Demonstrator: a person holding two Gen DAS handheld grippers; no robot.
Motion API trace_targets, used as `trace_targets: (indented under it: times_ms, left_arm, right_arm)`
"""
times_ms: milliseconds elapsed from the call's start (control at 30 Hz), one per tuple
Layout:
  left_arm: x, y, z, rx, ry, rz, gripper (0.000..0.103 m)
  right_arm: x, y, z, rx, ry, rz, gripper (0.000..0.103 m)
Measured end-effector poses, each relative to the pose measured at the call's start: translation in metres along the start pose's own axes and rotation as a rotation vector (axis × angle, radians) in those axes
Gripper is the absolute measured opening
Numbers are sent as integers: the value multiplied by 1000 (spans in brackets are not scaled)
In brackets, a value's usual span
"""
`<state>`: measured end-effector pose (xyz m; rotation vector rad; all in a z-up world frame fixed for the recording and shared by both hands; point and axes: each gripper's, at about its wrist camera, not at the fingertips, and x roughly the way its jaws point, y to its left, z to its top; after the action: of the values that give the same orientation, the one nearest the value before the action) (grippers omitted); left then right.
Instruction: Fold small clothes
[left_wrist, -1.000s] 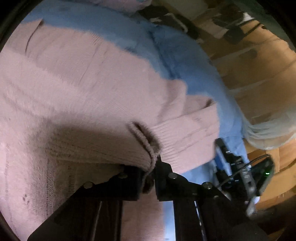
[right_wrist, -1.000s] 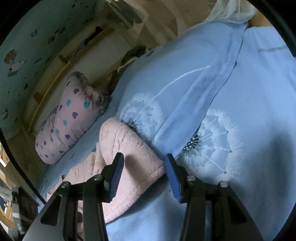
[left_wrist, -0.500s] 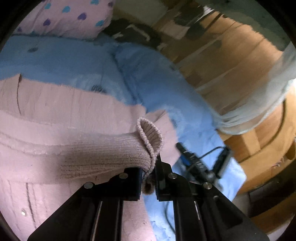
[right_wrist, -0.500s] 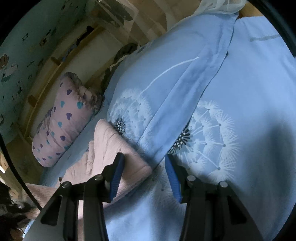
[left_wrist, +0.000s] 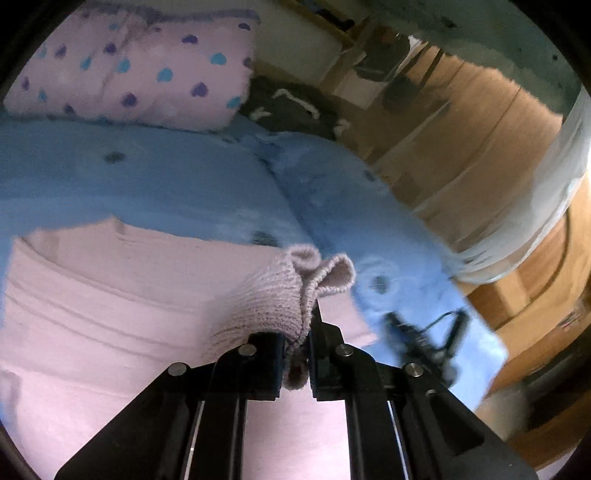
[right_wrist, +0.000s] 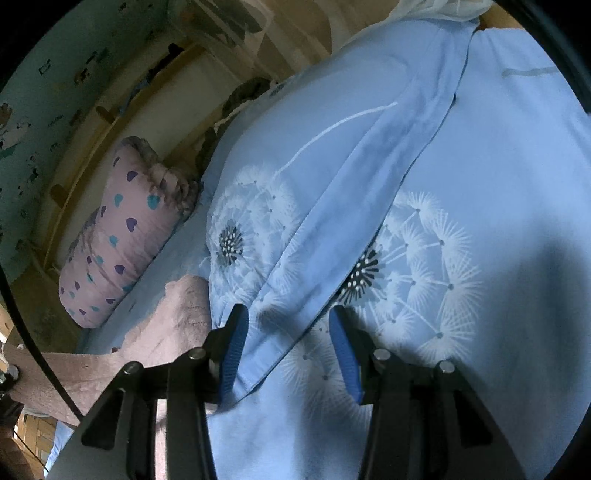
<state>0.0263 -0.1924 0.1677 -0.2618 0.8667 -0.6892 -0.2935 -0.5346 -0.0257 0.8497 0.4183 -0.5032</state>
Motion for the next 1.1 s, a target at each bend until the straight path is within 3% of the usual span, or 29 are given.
trace_targets:
  times_ms: [233,433,533,867,933,1000,1067,1100]
  left_arm:
    - [-15,62,-1,-46,27,117,0]
    - [-27,92,0,-141,12,64,0]
    - [-18,73,0,-126,26,31,0]
    - [27,-57,5,77,95,-87,0]
    - [28,-69,9,100,96,-86,0]
    - [25,-69,13,67,89,-107,0]
    - [24,-63,18,28,88,-137,0]
    - [24,-62,19,17,91,-143,0]
  right_arm:
    - [1,-2,2,0,6,-4,47]
    - [2,-2,3,-5,11,-10,47]
    - [3,-1,3,-10,14,-17,47]
    - [-3,4,3,-7,-1,-15,49]
    - [-13,20,4,-24,18,59,50]
    - [-38,70,-3,-218,40,169,58]
    - [-68,123,-21,-439,2,254,94]
    - [-82,154,-35,-550,-3,317,98]
